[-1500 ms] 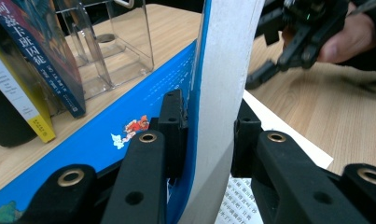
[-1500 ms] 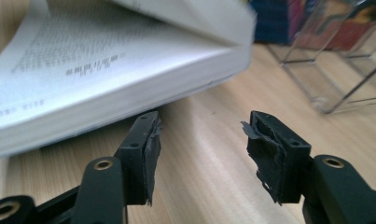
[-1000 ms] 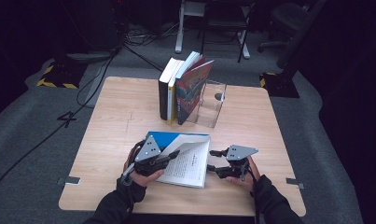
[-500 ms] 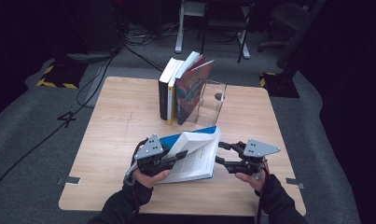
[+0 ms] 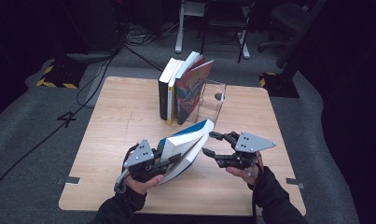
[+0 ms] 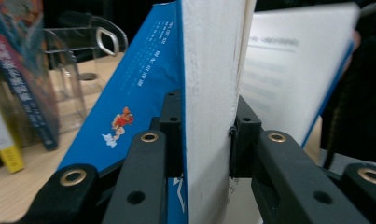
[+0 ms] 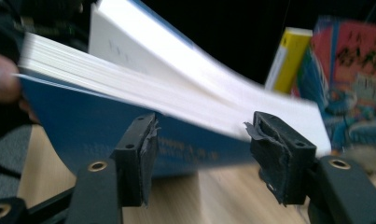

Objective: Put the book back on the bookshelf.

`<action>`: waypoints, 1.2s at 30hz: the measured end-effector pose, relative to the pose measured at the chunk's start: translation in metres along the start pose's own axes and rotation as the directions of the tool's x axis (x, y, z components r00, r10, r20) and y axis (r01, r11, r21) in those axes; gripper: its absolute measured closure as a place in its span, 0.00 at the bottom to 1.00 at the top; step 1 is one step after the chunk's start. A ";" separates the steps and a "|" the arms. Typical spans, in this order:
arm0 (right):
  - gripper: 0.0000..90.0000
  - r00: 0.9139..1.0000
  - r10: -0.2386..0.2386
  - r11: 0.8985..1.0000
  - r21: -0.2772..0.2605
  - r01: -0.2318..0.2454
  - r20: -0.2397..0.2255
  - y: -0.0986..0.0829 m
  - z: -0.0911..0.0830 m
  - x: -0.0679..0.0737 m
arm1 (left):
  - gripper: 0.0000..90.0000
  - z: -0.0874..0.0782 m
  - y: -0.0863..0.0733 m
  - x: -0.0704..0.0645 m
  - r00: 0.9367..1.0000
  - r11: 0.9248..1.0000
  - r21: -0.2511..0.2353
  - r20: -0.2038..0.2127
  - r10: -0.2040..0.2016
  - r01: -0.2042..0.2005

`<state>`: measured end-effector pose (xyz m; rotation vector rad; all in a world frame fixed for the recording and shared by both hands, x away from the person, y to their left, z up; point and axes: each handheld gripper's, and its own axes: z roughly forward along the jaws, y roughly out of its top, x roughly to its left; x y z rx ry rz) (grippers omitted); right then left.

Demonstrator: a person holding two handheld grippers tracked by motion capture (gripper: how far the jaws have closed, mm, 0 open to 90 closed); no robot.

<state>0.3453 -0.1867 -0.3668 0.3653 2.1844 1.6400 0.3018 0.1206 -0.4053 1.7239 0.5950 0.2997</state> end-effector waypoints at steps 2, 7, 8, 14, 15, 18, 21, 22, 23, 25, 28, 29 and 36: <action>0.47 0.999 -0.033 0.999 0.008 0.033 0.006 0.008 0.005 0.003 | 0.81 -0.002 -0.002 -0.001 1.000 1.000 -0.003 -0.006 0.001 -0.001; 0.47 0.998 -0.052 0.999 0.016 0.051 0.030 0.009 0.012 0.007 | 0.82 -0.005 -0.005 0.004 0.999 0.999 -0.018 -0.004 -0.035 0.035; 0.45 0.998 -0.045 0.999 0.013 0.044 0.036 0.008 0.013 0.007 | 0.82 -0.005 -0.005 0.004 0.999 0.999 -0.023 -0.005 -0.041 0.041; 0.41 0.994 -0.067 0.998 0.016 0.066 0.081 -0.003 0.016 0.005 | 0.82 -0.005 -0.006 0.008 0.998 0.997 -0.027 0.001 -0.068 0.068; 0.40 0.995 -0.061 0.998 0.009 0.061 0.084 -0.004 0.016 0.004 | 0.82 -0.005 -0.007 0.009 0.997 0.997 -0.027 0.002 -0.073 0.073; 0.33 0.991 -0.060 0.998 0.015 0.059 0.121 -0.010 0.019 0.003 | 0.82 -0.006 -0.009 0.012 0.996 0.995 -0.037 0.007 -0.091 0.091; 0.26 0.982 -0.051 0.999 0.018 0.048 0.180 -0.016 0.022 -0.001 | 0.82 -0.008 -0.011 0.016 0.993 0.991 -0.055 0.025 -0.119 0.120; 0.24 0.978 -0.048 0.999 0.020 0.045 0.202 -0.018 0.022 -0.002 | 0.82 -0.009 -0.012 0.017 0.992 0.990 -0.057 0.040 -0.124 0.126; 0.21 0.979 -0.012 1.000 0.012 0.009 0.205 -0.022 0.023 -0.006 | 0.82 -0.008 -0.012 0.018 0.992 0.991 -0.055 0.045 -0.122 0.124; 0.18 0.979 0.034 0.999 0.015 -0.038 0.201 -0.028 0.024 -0.011 | 0.82 -0.007 -0.013 0.018 0.990 0.990 -0.052 0.060 -0.126 0.129; 0.18 0.979 0.094 0.995 0.012 -0.097 0.179 -0.035 0.024 -0.017 | 0.82 -0.003 -0.013 0.018 0.989 0.991 -0.042 0.081 -0.123 0.127; 0.18 0.979 0.101 0.995 0.008 -0.104 0.178 -0.036 0.024 -0.017 | 0.82 -0.002 -0.013 0.019 0.988 0.991 -0.040 0.089 -0.127 0.131; 0.19 0.978 0.112 0.993 0.004 -0.115 0.174 -0.036 0.018 -0.024 | 0.81 0.009 -0.010 0.019 0.982 0.990 -0.043 0.143 -0.124 0.131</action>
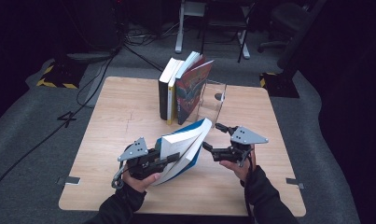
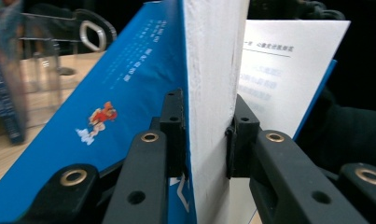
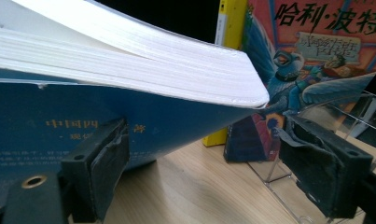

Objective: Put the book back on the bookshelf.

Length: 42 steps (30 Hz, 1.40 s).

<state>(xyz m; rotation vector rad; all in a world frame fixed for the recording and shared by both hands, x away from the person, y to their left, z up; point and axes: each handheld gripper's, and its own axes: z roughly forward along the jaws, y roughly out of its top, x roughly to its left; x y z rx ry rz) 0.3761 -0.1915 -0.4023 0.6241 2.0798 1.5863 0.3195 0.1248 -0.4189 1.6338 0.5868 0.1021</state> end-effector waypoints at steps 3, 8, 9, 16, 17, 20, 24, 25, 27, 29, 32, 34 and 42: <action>0.23 1.000 -0.010 1.000 -0.007 0.011 0.027 0.002 -0.005 -0.003 | 0.80 0.009 0.002 -0.002 1.000 1.000 -0.006 0.019 -0.003 0.003; 0.23 0.998 -0.048 0.999 0.005 0.048 0.034 0.012 -0.015 -0.010 | 0.79 0.018 0.005 -0.004 0.998 1.000 -0.029 0.059 -0.006 0.008; 0.23 0.998 -0.057 0.998 0.011 0.057 0.036 0.015 -0.017 -0.010 | 0.79 0.018 0.006 -0.004 0.998 0.999 -0.031 0.062 -0.008 0.010; 0.24 0.995 -0.099 0.995 0.020 0.099 0.032 0.030 -0.014 -0.003 | 0.78 0.007 0.005 -0.001 0.998 0.999 -0.050 0.068 -0.011 0.014; 0.26 0.994 -0.105 0.994 0.017 0.104 0.029 0.032 -0.012 -0.001 | 0.78 0.003 0.005 -0.001 0.998 0.999 -0.050 0.059 -0.004 0.007; 0.27 0.993 -0.116 0.993 0.014 0.116 0.024 0.038 -0.006 0.006 | 0.78 -0.006 0.007 -0.001 0.999 0.998 -0.040 0.027 0.045 -0.044; 0.28 0.992 -0.128 0.991 0.025 0.128 0.012 0.045 0.002 0.012 | 0.78 -0.020 0.009 0.000 0.994 0.994 -0.027 -0.029 0.103 -0.104; 0.28 0.991 -0.131 0.991 0.028 0.131 0.012 0.046 0.004 0.013 | 0.78 -0.023 0.009 -0.001 0.992 0.993 -0.020 -0.047 0.118 -0.119; 0.29 0.991 -0.134 0.990 0.036 0.134 0.015 0.046 0.008 0.015 | 0.77 -0.028 0.009 -0.003 0.987 0.989 -0.007 -0.075 0.144 -0.145; 0.30 0.991 -0.133 0.990 0.042 0.132 0.015 0.045 0.012 0.018 | 0.77 -0.032 0.009 -0.004 0.981 0.986 0.002 -0.105 0.165 -0.165; 0.31 0.993 -0.118 0.992 0.046 0.118 0.008 0.042 0.017 0.020 | 0.76 -0.034 0.008 -0.007 0.971 0.980 0.017 -0.134 0.199 -0.199; 0.31 0.994 -0.110 0.993 0.046 0.110 -0.001 0.039 0.020 0.022 | 0.75 -0.036 0.007 -0.010 0.961 0.975 0.027 -0.162 0.224 -0.222; 0.32 0.993 -0.105 0.992 0.068 0.109 -0.053 0.026 0.028 0.032 | 0.67 -0.038 -0.001 -0.020 0.936 0.965 0.052 -0.234 0.262 -0.257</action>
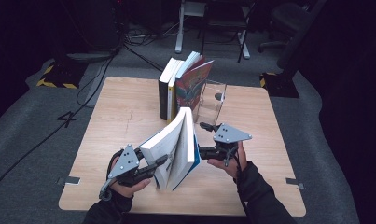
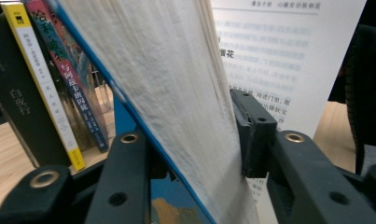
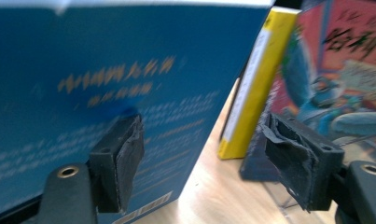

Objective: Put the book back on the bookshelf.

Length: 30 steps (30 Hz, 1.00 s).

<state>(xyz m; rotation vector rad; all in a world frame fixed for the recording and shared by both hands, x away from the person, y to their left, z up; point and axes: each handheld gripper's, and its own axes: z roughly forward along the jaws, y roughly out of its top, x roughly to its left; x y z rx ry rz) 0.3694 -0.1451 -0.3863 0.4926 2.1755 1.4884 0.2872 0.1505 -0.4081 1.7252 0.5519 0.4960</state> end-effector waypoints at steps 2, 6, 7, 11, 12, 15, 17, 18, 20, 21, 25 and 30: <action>0.32 1.000 -0.004 1.000 0.006 0.004 -0.024 -0.004 0.002 0.006 | 0.65 0.002 -0.003 -0.003 1.000 1.000 0.028 -0.014 -0.003 0.003; 0.32 0.997 -0.013 1.000 0.010 0.014 -0.073 -0.010 0.004 0.018 | 0.64 0.004 -0.008 -0.005 1.000 0.999 0.048 -0.027 -0.011 0.013; 0.32 0.996 -0.014 1.000 0.007 0.014 -0.084 -0.011 0.004 0.020 | 0.64 0.005 -0.009 -0.005 1.000 0.999 0.050 -0.027 -0.012 0.013; 0.32 0.993 0.002 1.000 -0.016 -0.004 -0.122 -0.012 0.004 0.023 | 0.64 0.008 -0.013 -0.004 0.998 0.997 0.066 -0.034 -0.043 0.045; 0.32 0.992 0.000 1.000 -0.022 -0.003 -0.129 -0.011 0.003 0.024 | 0.64 0.008 -0.014 -0.004 0.998 0.996 0.075 -0.029 -0.054 0.056; 0.32 0.991 -0.007 0.999 -0.036 0.003 -0.133 -0.008 0.001 0.025 | 0.65 0.009 -0.016 -0.003 0.997 0.993 0.079 -0.013 -0.083 0.083; 0.32 0.990 -0.001 0.999 -0.045 -0.006 -0.139 -0.007 0.000 0.024 | 0.71 0.009 -0.017 0.002 0.993 0.990 0.079 0.016 -0.118 0.116; 0.32 0.990 -0.003 0.999 -0.047 -0.004 -0.141 -0.006 0.000 0.024 | 0.75 0.010 -0.018 0.004 0.991 0.989 0.079 0.034 -0.129 0.126; 0.32 0.989 0.002 0.999 -0.049 -0.009 -0.147 -0.006 -0.001 0.023 | 0.78 0.013 -0.022 0.010 0.977 0.982 0.057 0.102 -0.186 0.181; 0.32 0.989 0.004 0.999 -0.048 -0.012 -0.151 -0.006 -0.001 0.023 | 0.79 0.017 -0.023 0.011 0.972 0.980 0.045 0.129 -0.199 0.195; 0.26 0.990 0.016 0.997 -0.074 -0.026 -0.138 -0.005 -0.010 0.021 | 0.80 0.030 -0.020 0.009 0.963 0.983 0.043 0.195 -0.186 0.181; 0.26 0.993 0.026 0.997 -0.073 -0.035 -0.113 -0.007 -0.027 0.011 | 0.80 0.045 -0.016 0.008 0.948 0.984 0.031 0.262 -0.179 0.177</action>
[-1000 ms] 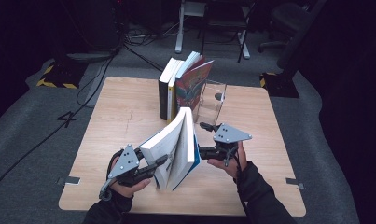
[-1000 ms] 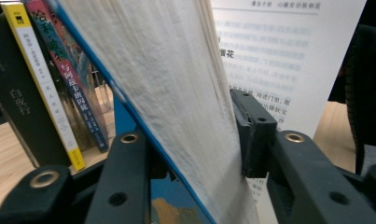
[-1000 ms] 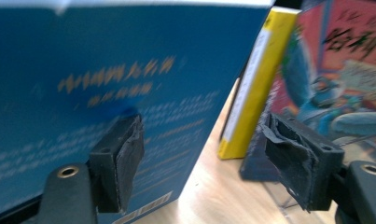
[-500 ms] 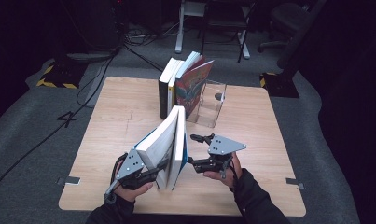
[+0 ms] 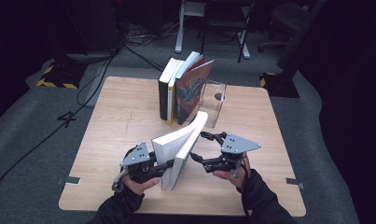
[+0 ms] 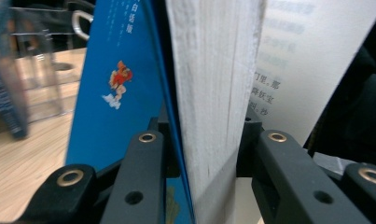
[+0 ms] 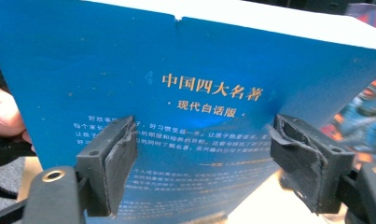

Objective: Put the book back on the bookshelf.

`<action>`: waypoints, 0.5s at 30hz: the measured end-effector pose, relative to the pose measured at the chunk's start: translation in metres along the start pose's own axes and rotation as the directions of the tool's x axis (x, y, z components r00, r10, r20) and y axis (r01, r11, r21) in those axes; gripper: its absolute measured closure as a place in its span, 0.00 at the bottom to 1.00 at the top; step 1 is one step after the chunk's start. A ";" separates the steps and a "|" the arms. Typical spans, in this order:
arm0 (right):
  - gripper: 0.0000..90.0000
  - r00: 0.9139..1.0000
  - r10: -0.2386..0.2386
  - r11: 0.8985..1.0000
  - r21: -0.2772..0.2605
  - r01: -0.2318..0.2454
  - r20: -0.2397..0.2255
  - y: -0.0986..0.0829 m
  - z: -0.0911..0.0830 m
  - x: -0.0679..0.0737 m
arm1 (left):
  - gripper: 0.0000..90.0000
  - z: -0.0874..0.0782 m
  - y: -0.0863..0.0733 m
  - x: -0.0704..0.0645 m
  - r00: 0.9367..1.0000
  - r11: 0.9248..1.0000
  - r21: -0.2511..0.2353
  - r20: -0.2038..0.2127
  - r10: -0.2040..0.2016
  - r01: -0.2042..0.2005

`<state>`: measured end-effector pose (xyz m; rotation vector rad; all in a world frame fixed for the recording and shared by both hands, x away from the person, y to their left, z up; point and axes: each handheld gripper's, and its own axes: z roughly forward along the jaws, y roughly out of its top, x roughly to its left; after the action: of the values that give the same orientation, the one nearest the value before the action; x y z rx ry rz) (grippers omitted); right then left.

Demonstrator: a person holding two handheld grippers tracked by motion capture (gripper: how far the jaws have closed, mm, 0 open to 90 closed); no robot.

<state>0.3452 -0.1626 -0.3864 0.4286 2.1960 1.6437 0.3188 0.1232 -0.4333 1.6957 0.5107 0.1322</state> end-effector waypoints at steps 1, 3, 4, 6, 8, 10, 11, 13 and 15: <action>0.26 1.000 0.004 1.000 0.001 -0.004 0.010 -0.002 -0.004 -0.002 | 0.80 0.004 0.001 0.001 1.000 1.000 0.000 0.013 0.003 -0.003; 0.25 1.000 0.009 1.000 0.005 -0.009 0.027 -0.005 -0.011 -0.005 | 0.80 0.013 0.003 0.001 0.999 1.000 -0.003 0.036 0.005 -0.005; 0.25 0.999 0.009 1.000 0.005 -0.009 0.039 -0.006 -0.016 -0.007 | 0.80 0.017 0.004 0.001 0.999 1.000 -0.005 0.046 0.007 -0.007; 0.24 0.999 0.013 1.000 0.006 -0.014 0.052 -0.009 -0.023 -0.010 | 0.79 0.025 0.005 0.001 0.998 1.000 -0.011 0.069 0.005 -0.004; 0.24 0.998 0.012 1.000 0.008 -0.013 0.063 -0.010 -0.029 -0.012 | 0.79 0.032 0.006 0.001 0.996 1.000 -0.013 0.092 0.002 -0.001; 0.24 0.997 0.010 1.000 0.011 -0.011 0.079 -0.010 -0.036 -0.014 | 0.79 0.040 0.008 0.001 0.994 1.000 -0.015 0.112 -0.002 0.004; 0.24 0.996 0.009 1.000 0.011 -0.010 0.085 -0.010 -0.039 -0.015 | 0.79 0.044 0.008 0.002 0.992 1.000 -0.015 0.123 -0.004 0.006; 0.24 0.995 0.002 1.000 0.015 -0.003 0.097 -0.010 -0.045 -0.017 | 0.78 0.050 0.010 0.001 0.991 1.000 -0.008 0.133 0.003 -0.002; 0.24 0.994 0.004 1.000 0.018 -0.006 0.107 -0.011 -0.049 -0.018 | 0.78 0.053 0.012 0.002 0.990 1.000 -0.005 0.143 0.009 -0.008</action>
<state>0.3382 -0.2158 -0.3825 0.5161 2.1346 1.5664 0.3432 0.0744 -0.4325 1.6889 0.3959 0.0176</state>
